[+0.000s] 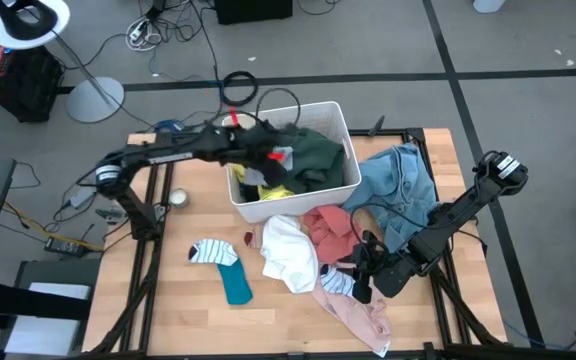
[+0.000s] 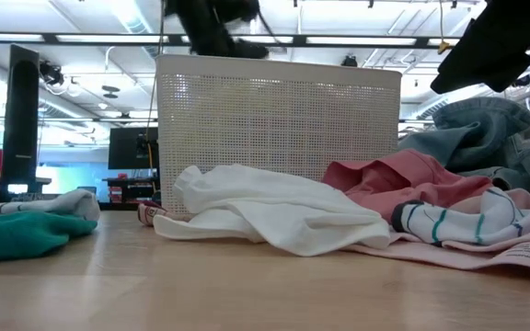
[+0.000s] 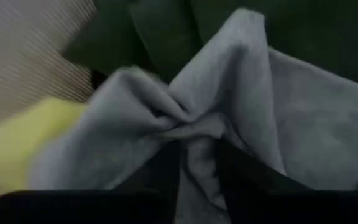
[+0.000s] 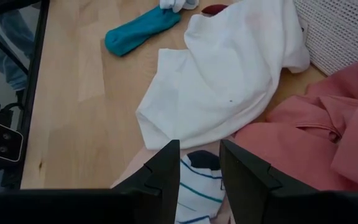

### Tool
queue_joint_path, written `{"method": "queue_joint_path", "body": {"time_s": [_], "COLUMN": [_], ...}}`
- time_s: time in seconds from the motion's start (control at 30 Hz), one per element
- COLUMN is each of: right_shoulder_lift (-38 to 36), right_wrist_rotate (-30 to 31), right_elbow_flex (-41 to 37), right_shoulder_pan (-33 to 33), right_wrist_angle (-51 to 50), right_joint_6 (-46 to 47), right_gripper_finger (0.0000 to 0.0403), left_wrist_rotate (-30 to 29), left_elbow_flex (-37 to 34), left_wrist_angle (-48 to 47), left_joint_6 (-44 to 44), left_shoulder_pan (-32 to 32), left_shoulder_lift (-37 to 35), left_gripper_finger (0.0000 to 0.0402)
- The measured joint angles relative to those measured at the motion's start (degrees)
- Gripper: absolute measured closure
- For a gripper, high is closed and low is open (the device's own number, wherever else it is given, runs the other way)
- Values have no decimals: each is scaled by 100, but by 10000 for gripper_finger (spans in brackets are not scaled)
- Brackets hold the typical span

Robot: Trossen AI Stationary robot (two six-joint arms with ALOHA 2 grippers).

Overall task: Sort clothes
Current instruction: Put the gray underwear into the white bin, then put the left white striped sock into the white bin

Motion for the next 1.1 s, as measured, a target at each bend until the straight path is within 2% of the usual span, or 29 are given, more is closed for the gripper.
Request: {"method": "queue_joint_path", "body": {"time_s": [0.2, 0.4, 0.6, 0.73, 0.87, 1.1], "right_shoulder_lift": [0, 0, 0, 0, -2, -2], "right_wrist_rotate": [3, 3, 3, 0, 0, -2], "right_elbow_flex": [0, 0, 0, 0, 0, 0], "right_shoulder_pan": [0, 0, 0, 0, 0, 0], "right_wrist_angle": [1, -3, -34, -53, -51, -43], "right_joint_6": [2, 2, 4, 7, 4, 20], "right_gripper_finger": [289, 289, 289, 289, 289, 289], "left_wrist_rotate": [248, 491, 473, 71, -401, -1248], "left_elbow_flex": [-517, -412, -62, -59, -67, -1019], "left_wrist_angle": [381, 211, 17, -285, -795, -863], "left_joint_6": [-183, -269, -31, -14, -360, -1568], "left_shoulder_pan": [92, 92, -215, -625, -1264, -2683], "left_shoulder_lift": [444, 422, -477, -1232, -1930, -3001], "left_gripper_finger": [226, 215, 215, 215, 215, 216]}}
